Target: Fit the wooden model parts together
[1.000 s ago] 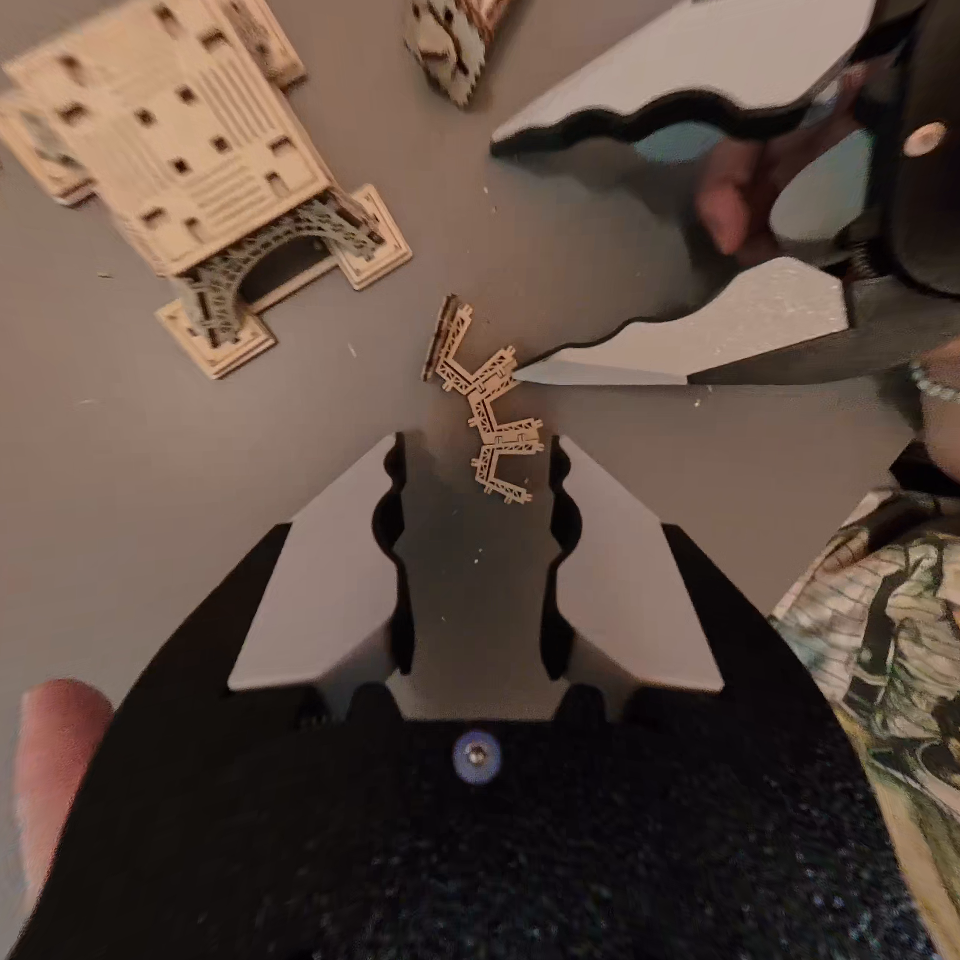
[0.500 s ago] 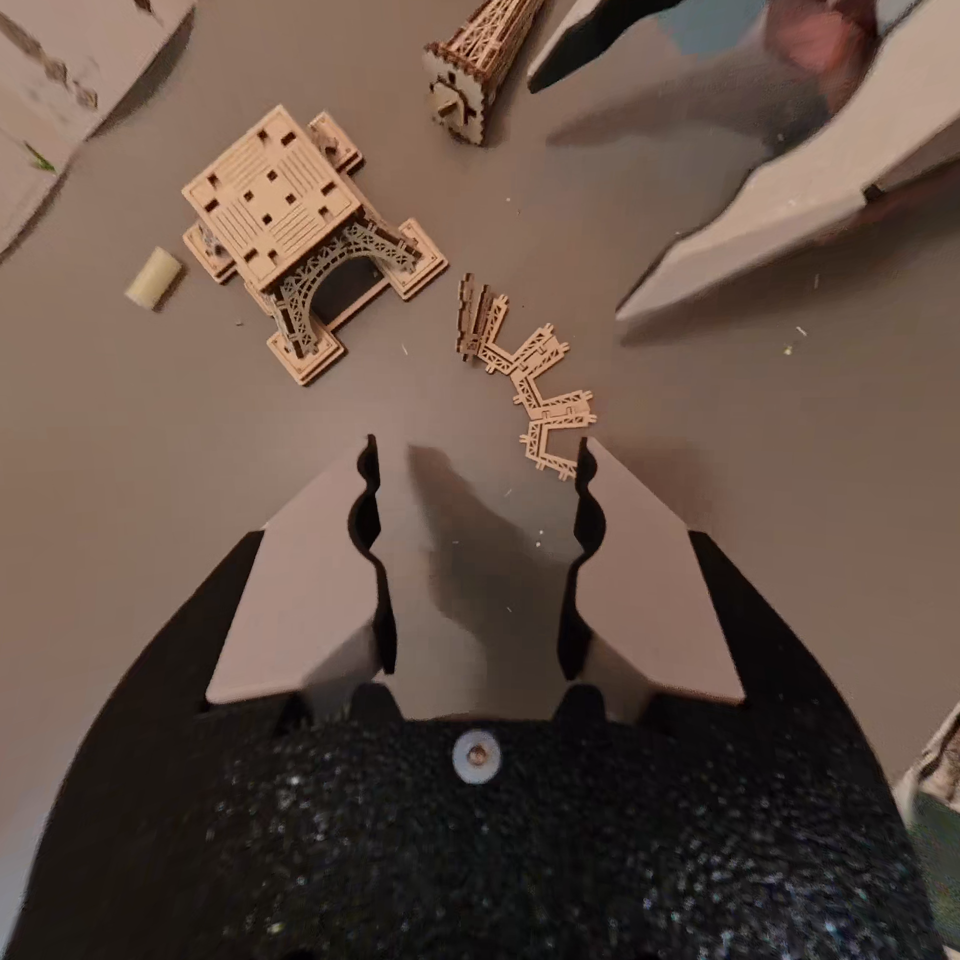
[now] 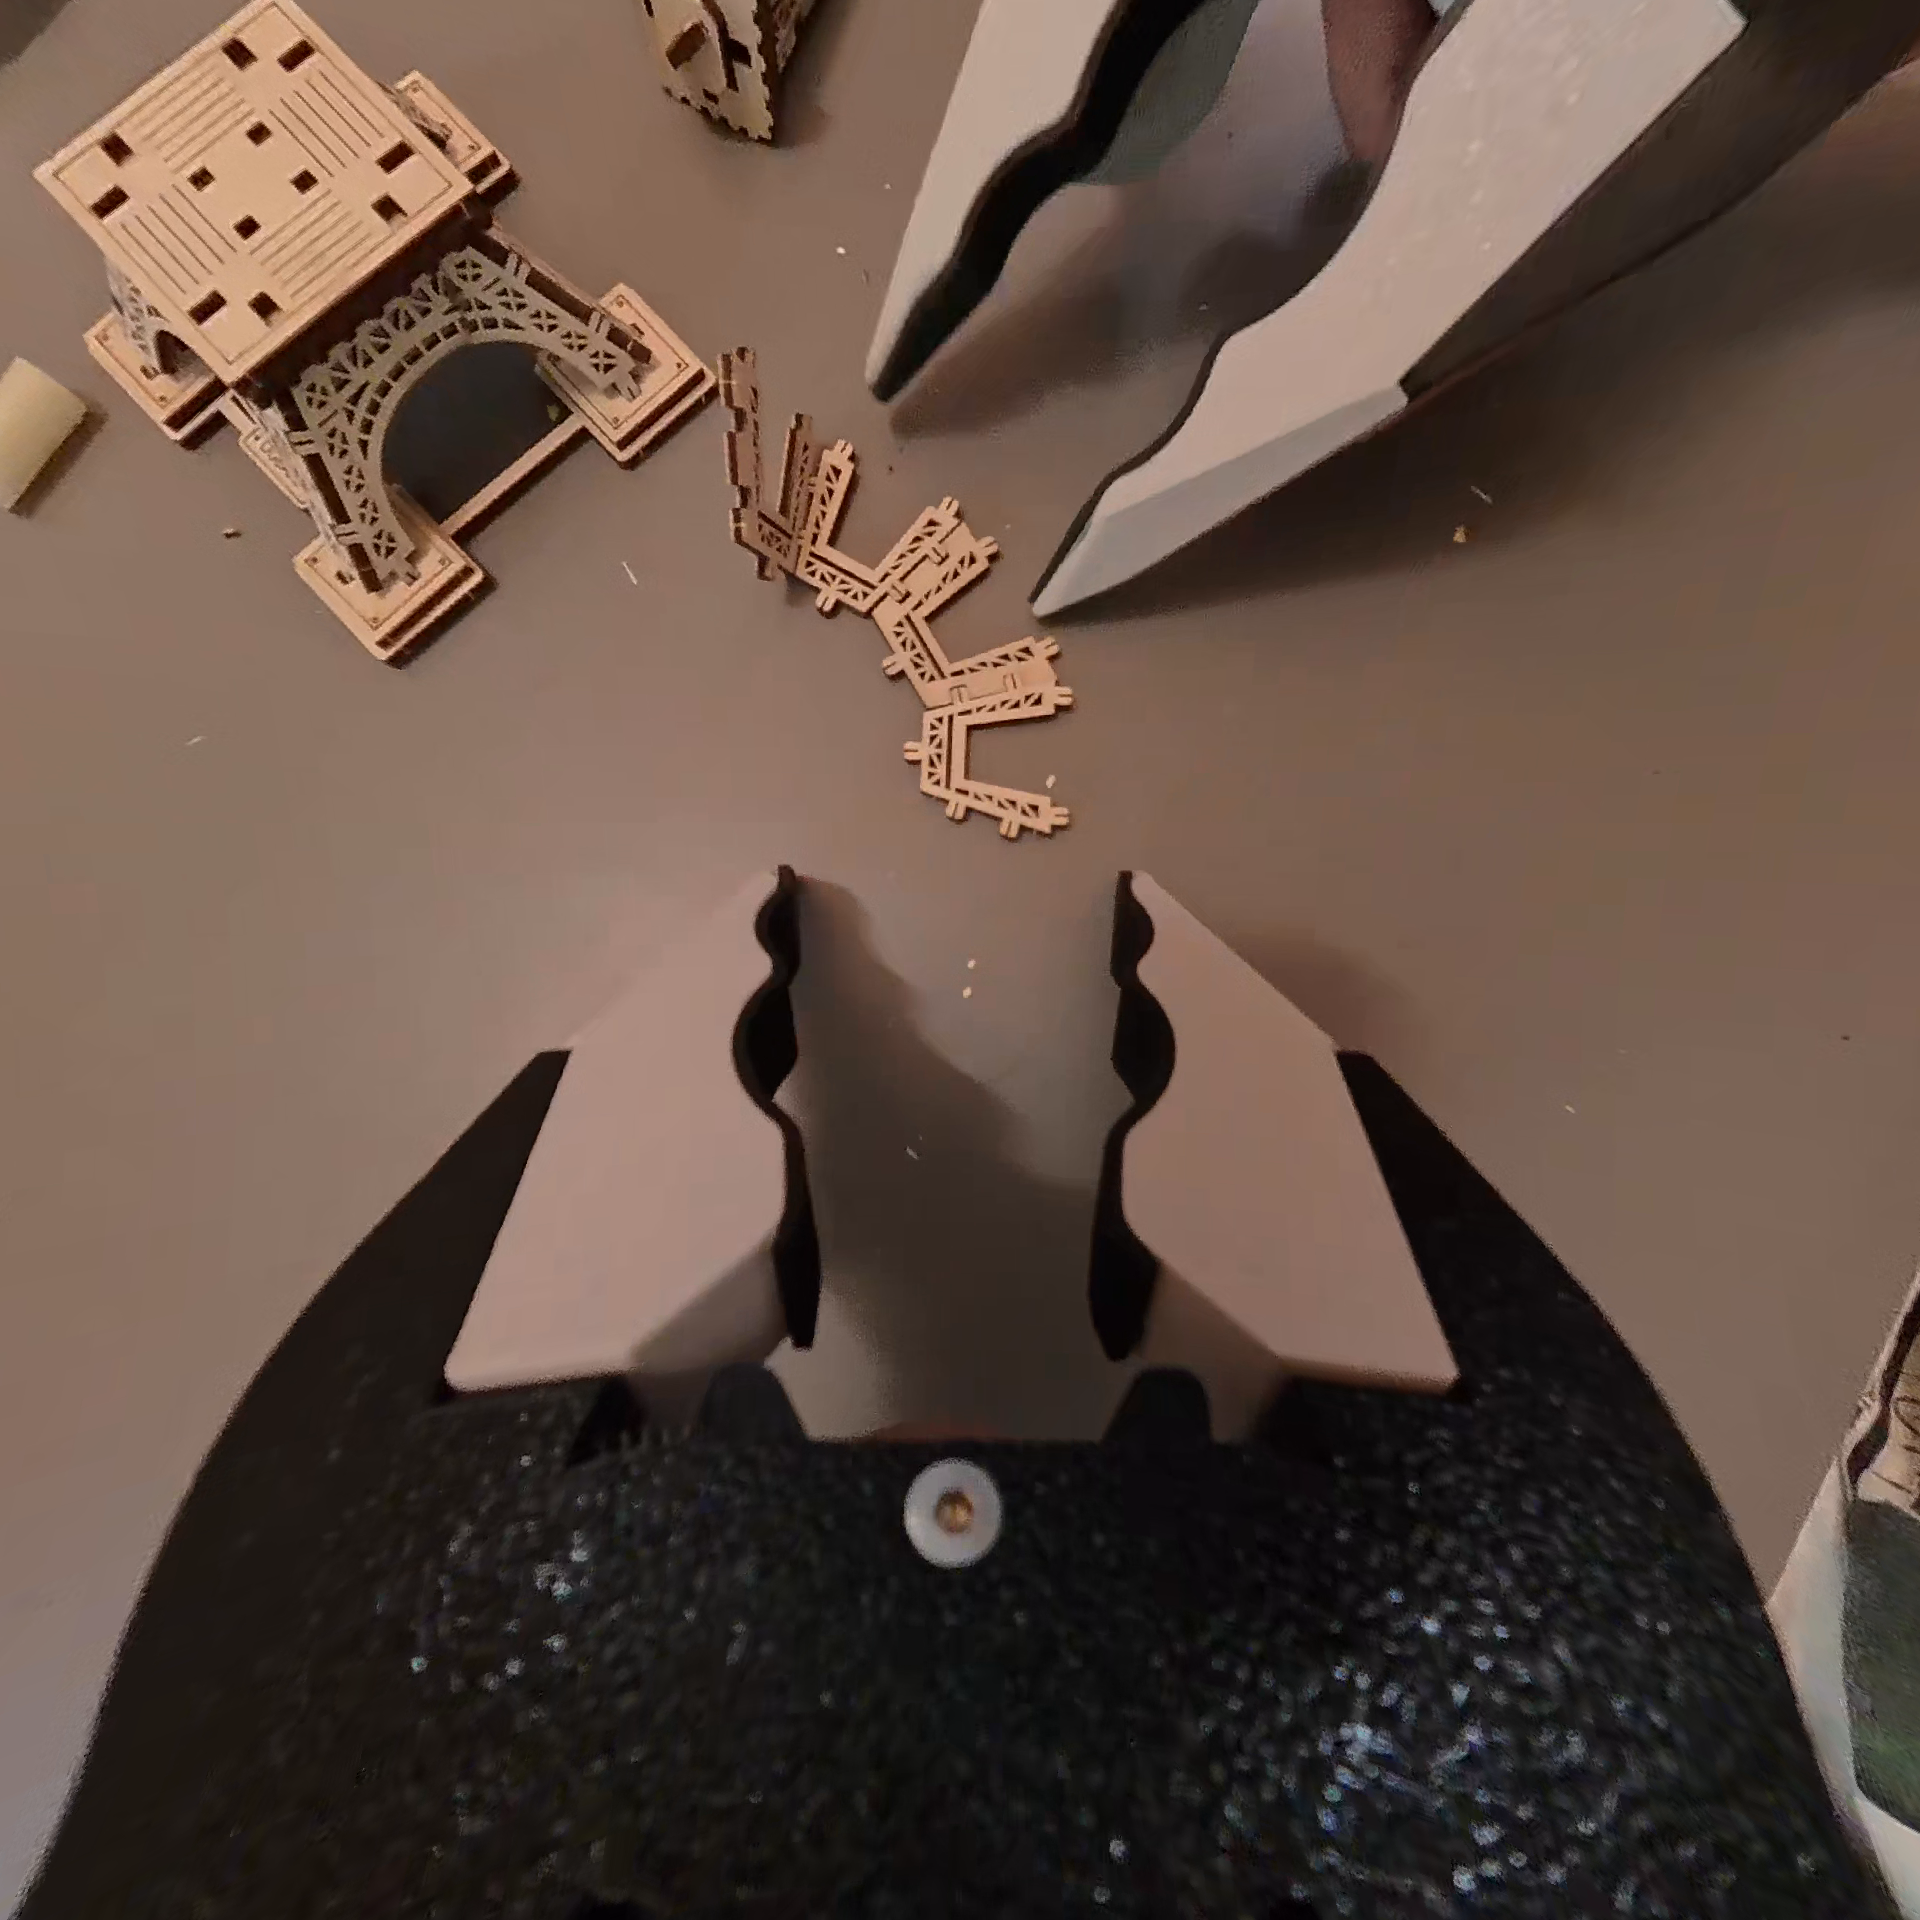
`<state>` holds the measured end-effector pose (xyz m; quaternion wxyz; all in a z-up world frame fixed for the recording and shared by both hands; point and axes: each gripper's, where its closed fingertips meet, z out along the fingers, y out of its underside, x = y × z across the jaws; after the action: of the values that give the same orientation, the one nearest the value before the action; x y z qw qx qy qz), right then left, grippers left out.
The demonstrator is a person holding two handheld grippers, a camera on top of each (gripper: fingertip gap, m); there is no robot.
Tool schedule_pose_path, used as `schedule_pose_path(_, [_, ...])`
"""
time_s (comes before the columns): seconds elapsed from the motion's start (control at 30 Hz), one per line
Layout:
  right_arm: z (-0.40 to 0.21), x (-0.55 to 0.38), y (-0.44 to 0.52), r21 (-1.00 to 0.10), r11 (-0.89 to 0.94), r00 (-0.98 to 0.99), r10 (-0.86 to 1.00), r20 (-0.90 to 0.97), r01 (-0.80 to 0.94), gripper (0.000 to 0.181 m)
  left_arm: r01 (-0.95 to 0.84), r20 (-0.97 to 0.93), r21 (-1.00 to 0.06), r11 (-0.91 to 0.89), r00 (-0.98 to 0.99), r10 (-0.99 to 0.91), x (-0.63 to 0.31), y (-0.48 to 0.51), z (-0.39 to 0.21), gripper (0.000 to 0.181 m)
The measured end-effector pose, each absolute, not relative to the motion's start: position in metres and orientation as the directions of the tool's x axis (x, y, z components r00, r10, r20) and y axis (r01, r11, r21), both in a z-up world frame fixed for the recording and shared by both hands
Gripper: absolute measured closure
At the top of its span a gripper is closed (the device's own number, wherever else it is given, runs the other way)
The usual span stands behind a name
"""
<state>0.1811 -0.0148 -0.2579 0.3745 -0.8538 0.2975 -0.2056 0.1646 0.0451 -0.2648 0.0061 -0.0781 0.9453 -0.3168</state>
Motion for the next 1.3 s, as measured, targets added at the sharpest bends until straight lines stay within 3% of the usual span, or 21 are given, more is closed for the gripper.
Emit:
schedule_pose_path(0.03, [-0.258, 0.181, -0.012, -0.760, -0.554, 0.750, -0.647, 0.137, -0.339, 0.140, -0.145, 0.038, -0.607, 0.782, -0.987, -0.153, 0.165, 0.045, -0.265, 0.124])
schedule_pose_path(0.37, [-0.260, 0.182, 0.000, -0.750, -0.602, 0.811, -0.563, 0.157, -0.272, 0.169, -0.080, -0.005, -0.645, 0.760, -0.994, -0.109, 0.163, 0.044, -0.264, 0.129])
schedule_pose_path(0.5, [-0.259, 0.183, -0.002, -0.752, -0.603, 0.807, -0.567, 0.168, -0.266, 0.170, 0.059, -0.161, -0.685, 0.726, -0.984, -0.072, 0.169, 0.047, -0.258, 0.125])
schedule_pose_path(0.57, [-0.256, 0.180, 0.000, -0.768, -0.581, 0.821, -0.556, 0.134, -0.269, 0.181, 0.144, -0.253, -0.708, 0.691, -0.966, -0.057, 0.171, 0.048, -0.254, 0.124])
schedule_pose_path(0.63, [-0.253, 0.182, -0.002, -0.783, -0.547, 0.815, -0.572, 0.093, -0.295, 0.181, 0.239, -0.339, -0.722, 0.650, -0.940, -0.031, 0.168, 0.047, -0.249, 0.124])
schedule_pose_path(0.73, [-0.252, 0.179, 0.000, -0.791, -0.529, 0.832, -0.553, 0.048, -0.306, 0.181, 0.420, -0.520, -0.649, 0.634, -0.853, 0.033, 0.167, 0.049, -0.248, 0.131])
schedule_pose_path(0.87, [-0.251, 0.178, -0.007, -0.775, -0.593, 0.826, -0.535, 0.177, -0.217, 0.138, 0.573, -0.676, -0.521, 0.632, -0.730, 0.104, 0.168, 0.048, -0.245, 0.136])
schedule_pose_path(0.97, [-0.254, 0.186, -0.014, -0.744, -0.630, 0.814, -0.541, 0.214, -0.223, 0.156, 0.561, -0.654, -0.542, 0.626, -0.749, 0.105, 0.167, 0.044, -0.245, 0.140])
schedule_pose_path(1.3, [-0.259, 0.179, -0.006, -0.728, -0.658, 0.905, -0.406, 0.130, -0.191, 0.150, 0.540, -0.631, -0.568, 0.622, -0.770, 0.092, 0.167, 0.036, -0.251, 0.151])
